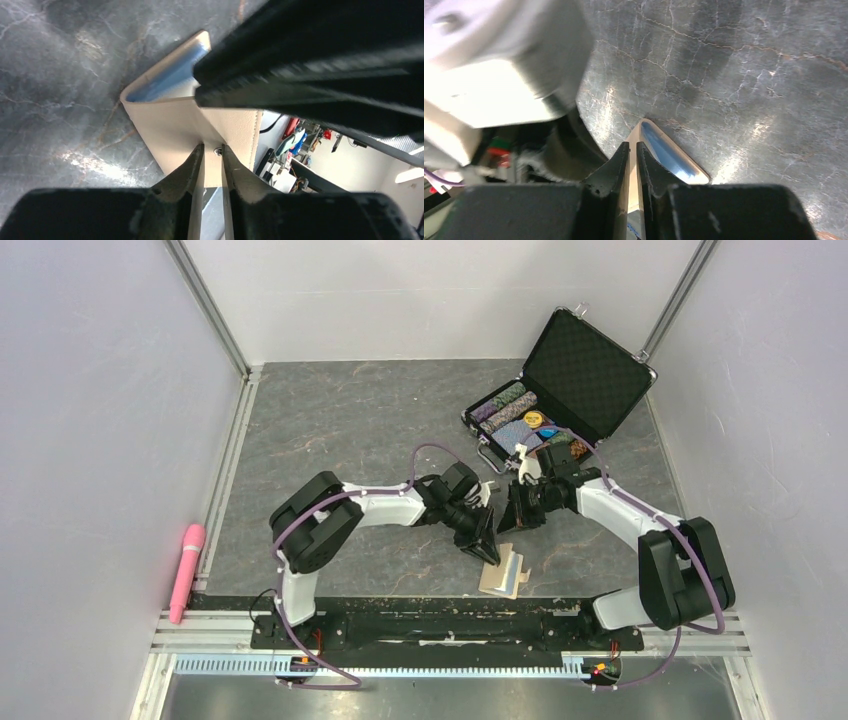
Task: Put the credit cards into the card holder
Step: Close the card holder at the center of the board.
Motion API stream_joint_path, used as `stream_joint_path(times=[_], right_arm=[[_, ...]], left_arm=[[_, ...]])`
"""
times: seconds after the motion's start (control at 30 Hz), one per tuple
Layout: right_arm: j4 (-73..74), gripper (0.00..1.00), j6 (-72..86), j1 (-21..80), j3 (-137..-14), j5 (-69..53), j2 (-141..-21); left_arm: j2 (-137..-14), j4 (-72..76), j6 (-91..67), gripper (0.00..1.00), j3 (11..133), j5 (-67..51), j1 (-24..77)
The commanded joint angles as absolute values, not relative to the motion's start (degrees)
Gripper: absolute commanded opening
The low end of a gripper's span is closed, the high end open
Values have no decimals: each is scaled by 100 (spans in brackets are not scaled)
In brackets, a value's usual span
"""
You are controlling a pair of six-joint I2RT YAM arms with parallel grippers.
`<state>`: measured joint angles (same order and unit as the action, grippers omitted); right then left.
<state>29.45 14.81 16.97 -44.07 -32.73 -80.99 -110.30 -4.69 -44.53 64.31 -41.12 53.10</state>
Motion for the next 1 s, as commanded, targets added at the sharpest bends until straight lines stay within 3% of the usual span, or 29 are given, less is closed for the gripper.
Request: stream_joint_path(times=[0.0,0.47,0.63,0.97], right_arm=[[2735,11,1447,1669,-4320,-3597,-7923],[3600,8,993,1600,-4571,-2926,-7960],[3617,1,925,1602,-4217,-3148,-8080],[3401,0,967,1601,-3784,-3208,-8409]], left_arm=[[-11363,-922,-4299,22,6839,-4053,5327],[-11822,-2286,-3624,21,7755,-3459,5396],[-11795,-2311,-3632,26,7796,-3430,5393],[-11369,-1862,-3872,36,7813,-3725,5524]])
